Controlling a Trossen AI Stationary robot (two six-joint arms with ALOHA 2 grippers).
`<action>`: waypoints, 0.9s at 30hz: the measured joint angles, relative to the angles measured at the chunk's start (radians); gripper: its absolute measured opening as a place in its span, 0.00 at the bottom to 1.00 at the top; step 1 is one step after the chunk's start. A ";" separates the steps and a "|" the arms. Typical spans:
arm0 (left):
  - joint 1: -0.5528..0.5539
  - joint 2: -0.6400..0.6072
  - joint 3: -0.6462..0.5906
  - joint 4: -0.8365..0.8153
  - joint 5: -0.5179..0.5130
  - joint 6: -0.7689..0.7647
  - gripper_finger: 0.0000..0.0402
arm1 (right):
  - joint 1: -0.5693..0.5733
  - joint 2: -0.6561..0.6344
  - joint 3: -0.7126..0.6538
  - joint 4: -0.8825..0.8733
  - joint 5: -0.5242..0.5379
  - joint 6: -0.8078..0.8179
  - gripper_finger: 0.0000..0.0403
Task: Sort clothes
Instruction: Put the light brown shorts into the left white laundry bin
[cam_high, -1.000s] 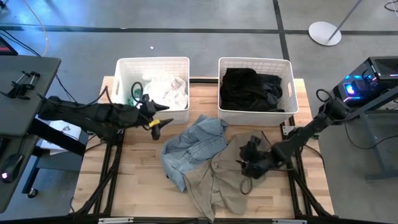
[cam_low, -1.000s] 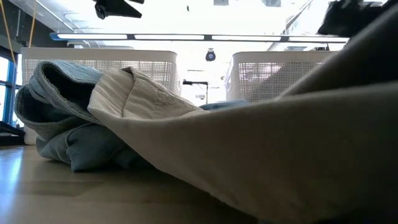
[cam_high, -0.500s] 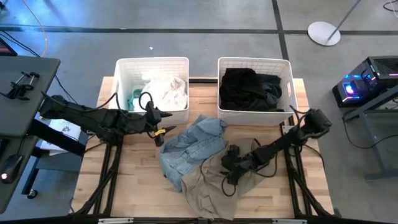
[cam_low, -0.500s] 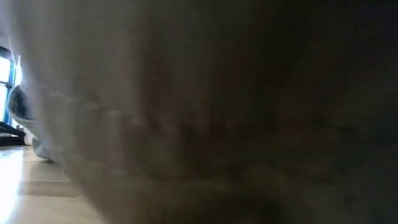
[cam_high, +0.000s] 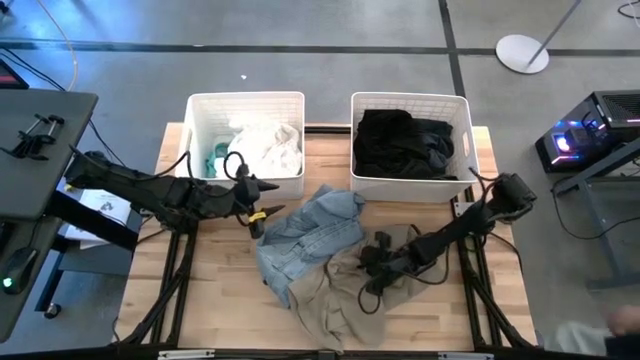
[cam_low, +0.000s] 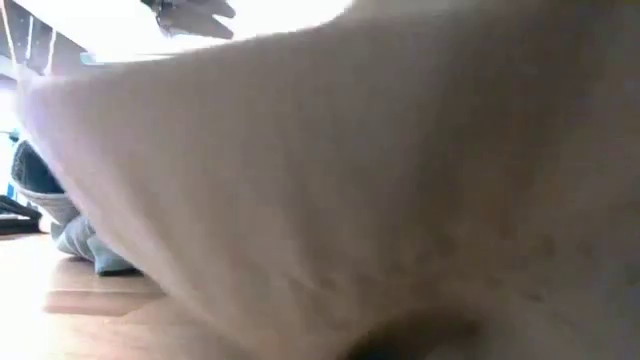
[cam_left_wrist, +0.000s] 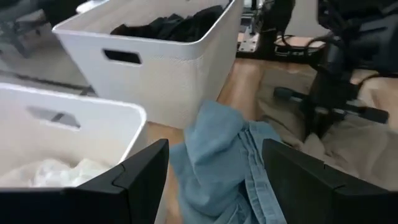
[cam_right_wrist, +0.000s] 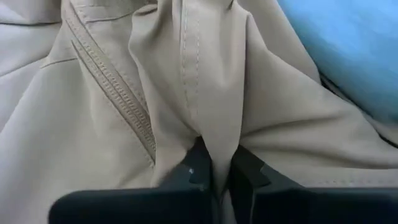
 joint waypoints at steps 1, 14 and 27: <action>-0.006 0.006 0.000 0.012 0.000 0.009 0.62 | 0.002 -0.028 -0.003 -0.010 0.015 0.015 0.03; -0.106 0.139 0.001 0.375 -0.239 0.292 0.62 | 0.159 -0.514 -0.002 0.124 0.536 -0.213 0.02; -0.045 0.213 0.001 0.536 -0.072 0.315 0.62 | 0.091 -0.600 0.001 0.426 0.497 -0.699 0.02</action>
